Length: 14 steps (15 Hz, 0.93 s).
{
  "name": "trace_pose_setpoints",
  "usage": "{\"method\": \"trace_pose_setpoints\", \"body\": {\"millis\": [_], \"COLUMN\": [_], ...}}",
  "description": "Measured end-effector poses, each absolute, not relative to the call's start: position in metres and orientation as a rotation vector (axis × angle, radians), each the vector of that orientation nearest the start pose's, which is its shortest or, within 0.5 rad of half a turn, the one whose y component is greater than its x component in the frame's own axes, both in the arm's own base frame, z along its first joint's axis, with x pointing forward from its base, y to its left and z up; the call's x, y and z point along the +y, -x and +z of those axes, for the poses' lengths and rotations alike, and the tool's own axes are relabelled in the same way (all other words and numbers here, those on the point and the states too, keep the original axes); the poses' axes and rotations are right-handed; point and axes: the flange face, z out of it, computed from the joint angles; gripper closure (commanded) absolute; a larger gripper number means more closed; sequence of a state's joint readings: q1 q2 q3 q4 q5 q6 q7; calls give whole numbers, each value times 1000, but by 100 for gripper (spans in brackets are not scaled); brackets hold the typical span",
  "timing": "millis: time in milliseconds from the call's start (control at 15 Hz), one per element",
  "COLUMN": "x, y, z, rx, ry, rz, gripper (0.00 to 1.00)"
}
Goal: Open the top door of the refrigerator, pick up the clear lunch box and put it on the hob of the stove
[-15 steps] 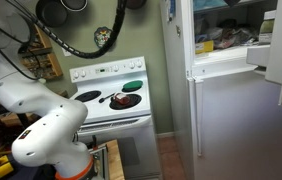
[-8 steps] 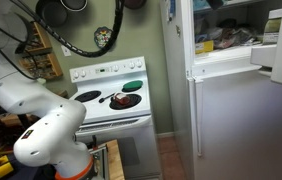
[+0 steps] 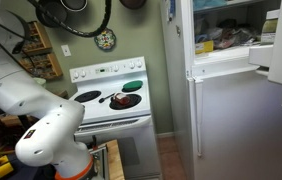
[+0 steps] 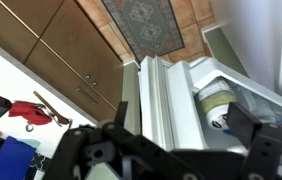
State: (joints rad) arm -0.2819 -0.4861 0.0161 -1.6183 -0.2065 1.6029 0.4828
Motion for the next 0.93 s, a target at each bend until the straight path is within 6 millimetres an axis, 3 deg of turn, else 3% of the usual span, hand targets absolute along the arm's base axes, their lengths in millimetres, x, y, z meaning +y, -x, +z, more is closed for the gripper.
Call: {"method": "trace_pose_setpoints", "body": {"millis": [333, 933], "x": [-95, -90], "y": [-356, -366], "z": [874, 880], "rx": [1317, 1323], "ry": [2649, 2569], "rz": [-1031, -1080], "gripper": [0, 0]}}
